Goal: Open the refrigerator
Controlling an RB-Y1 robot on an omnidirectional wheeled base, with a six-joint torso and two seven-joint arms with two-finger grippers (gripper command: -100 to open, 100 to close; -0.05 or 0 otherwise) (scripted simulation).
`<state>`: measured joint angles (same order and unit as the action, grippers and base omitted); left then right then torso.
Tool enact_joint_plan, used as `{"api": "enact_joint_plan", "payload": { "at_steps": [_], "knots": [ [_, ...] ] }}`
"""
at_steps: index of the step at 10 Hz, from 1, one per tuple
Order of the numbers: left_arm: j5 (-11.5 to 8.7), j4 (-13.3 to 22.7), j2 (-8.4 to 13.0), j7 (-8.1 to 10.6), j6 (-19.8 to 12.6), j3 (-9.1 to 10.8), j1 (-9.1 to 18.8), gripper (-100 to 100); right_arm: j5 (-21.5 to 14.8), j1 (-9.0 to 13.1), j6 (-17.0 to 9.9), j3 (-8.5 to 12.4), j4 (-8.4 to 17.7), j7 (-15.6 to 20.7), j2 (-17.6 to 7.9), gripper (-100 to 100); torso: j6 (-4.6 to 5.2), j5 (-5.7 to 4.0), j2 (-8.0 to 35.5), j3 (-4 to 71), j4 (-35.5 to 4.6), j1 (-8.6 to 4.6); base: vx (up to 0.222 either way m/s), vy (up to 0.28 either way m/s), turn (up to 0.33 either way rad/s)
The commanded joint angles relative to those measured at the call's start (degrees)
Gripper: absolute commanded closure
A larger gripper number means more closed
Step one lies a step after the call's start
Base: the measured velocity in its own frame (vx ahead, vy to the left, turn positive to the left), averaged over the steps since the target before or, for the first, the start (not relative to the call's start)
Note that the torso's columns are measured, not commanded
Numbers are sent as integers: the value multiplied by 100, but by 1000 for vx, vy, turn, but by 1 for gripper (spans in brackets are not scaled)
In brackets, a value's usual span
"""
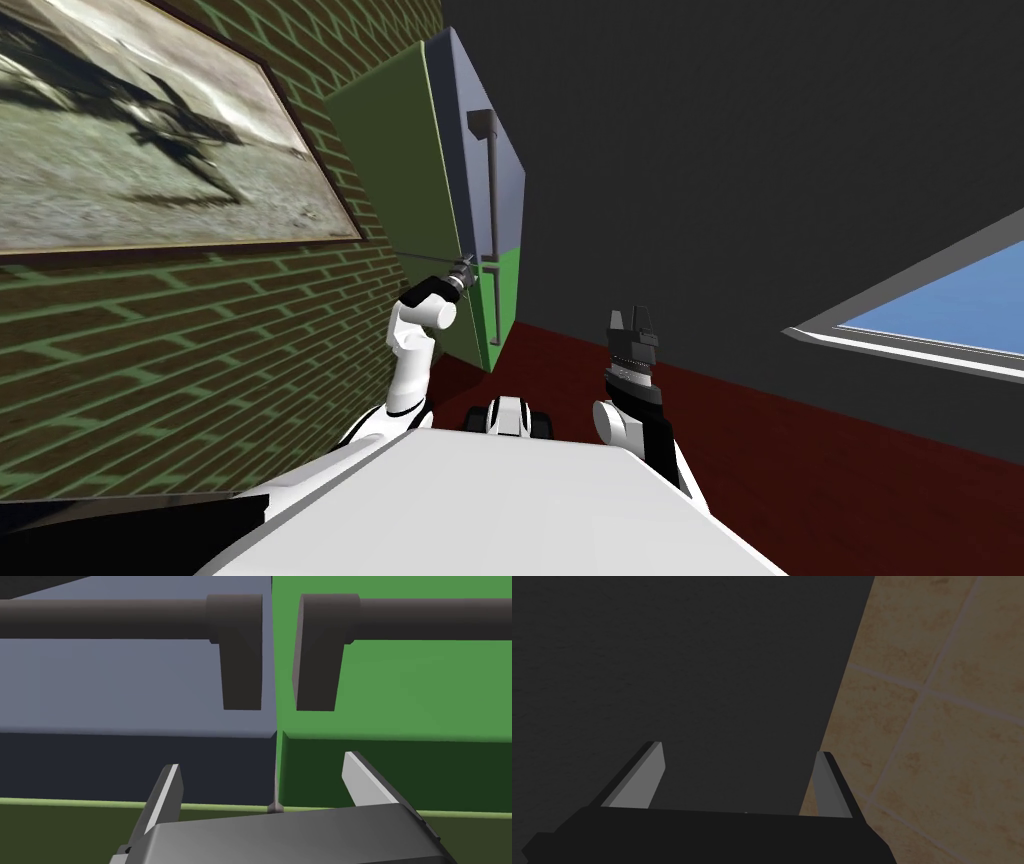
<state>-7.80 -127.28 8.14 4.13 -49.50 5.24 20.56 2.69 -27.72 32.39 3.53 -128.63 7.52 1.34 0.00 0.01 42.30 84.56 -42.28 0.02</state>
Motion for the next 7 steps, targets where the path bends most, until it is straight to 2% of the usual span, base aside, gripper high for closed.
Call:
{"api": "enact_joint_plan", "payload": {
  "at_steps": [1,2,3,5,6,7],
  "knots": [
    [-23,58,6,-2,-311,29,196,-100,0,0,0,0,0,0,0,0,1,-1,-2,1,0,-3,31,-22,0],
    [-38,95,10,-2,-531,51,355,-100,0,0,0,0,0,0,0,0,0,0,1,0,0,-1,32,-22,-1],
    [-38,95,10,-2,-553,51,355,-100,0,0,0,0,0,0,0,0,1,-1,0,0,-1,-2,28,-20,-1],
    [-65,157,22,-2,-930,91,641,-100,0,0,0,0,0,0,0,0,0,-1,-2,1,0,-4,42,-31,-1],
    [-65,157,22,-2,-987,91,641,-100,0,0,0,0,0,0,0,0,1,-2,-7,4,1,-7,36,-31,-1],
    [-77,181,32,-2,-1177,108,766,-100,0,0,0,0,0,0,0,0,0,-1,-2,1,1,-3,28,-26,0]
  ]
}}
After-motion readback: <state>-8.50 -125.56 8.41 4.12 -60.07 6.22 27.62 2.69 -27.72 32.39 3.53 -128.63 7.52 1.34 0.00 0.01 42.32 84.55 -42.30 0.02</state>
